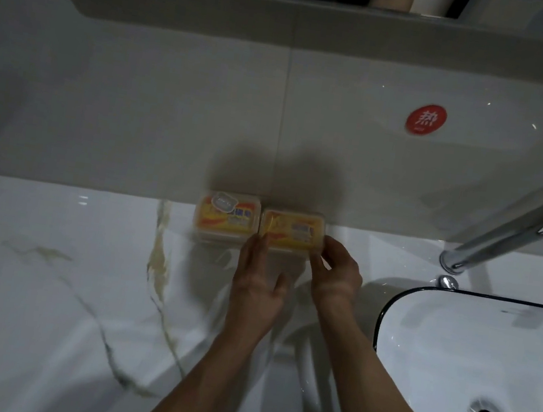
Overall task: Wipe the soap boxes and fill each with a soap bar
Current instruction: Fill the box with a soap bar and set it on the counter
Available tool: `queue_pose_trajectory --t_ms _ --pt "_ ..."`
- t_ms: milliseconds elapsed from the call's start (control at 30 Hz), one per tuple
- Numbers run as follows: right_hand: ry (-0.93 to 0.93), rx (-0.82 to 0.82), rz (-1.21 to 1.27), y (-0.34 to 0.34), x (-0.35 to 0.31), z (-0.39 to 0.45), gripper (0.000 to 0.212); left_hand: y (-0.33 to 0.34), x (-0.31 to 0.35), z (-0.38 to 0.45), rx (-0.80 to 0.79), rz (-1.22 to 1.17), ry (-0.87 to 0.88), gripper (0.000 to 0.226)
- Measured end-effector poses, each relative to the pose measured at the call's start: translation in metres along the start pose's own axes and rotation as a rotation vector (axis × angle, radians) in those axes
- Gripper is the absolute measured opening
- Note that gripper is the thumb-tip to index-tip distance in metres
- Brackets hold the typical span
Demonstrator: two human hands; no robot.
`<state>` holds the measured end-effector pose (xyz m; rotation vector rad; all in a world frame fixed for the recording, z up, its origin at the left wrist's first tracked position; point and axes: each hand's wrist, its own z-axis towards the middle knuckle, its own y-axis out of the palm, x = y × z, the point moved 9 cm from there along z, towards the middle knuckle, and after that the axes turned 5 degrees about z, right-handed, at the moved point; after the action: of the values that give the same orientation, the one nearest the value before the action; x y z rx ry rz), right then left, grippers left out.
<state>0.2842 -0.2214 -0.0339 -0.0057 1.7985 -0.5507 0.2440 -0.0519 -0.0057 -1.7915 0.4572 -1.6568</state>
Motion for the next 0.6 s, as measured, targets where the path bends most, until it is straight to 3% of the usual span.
queue_pose_trajectory --t_ms 100,167,333,433,600 --pt "0.009 0.013 0.072 0.001 0.000 -0.004 0.041 -0.003 0.002 -0.002 -0.021 0.076 0.027 0.069" --pt "-0.099 -0.003 0.036 0.000 -0.011 -0.013 0.053 -0.010 0.008 -0.004 0.017 0.201 0.100 0.067" --pt "-0.465 -0.111 -0.504 0.014 -0.036 -0.046 0.063 -0.009 0.015 -0.005 0.030 0.601 0.334 0.066" --pt "-0.439 -0.263 -0.632 0.028 -0.034 -0.047 0.064 -0.006 0.010 0.000 0.020 0.675 0.377 0.066" --pt "-0.443 -0.340 -0.752 0.038 -0.036 -0.038 0.071 -0.004 0.002 0.011 -0.018 0.699 0.361 0.071"
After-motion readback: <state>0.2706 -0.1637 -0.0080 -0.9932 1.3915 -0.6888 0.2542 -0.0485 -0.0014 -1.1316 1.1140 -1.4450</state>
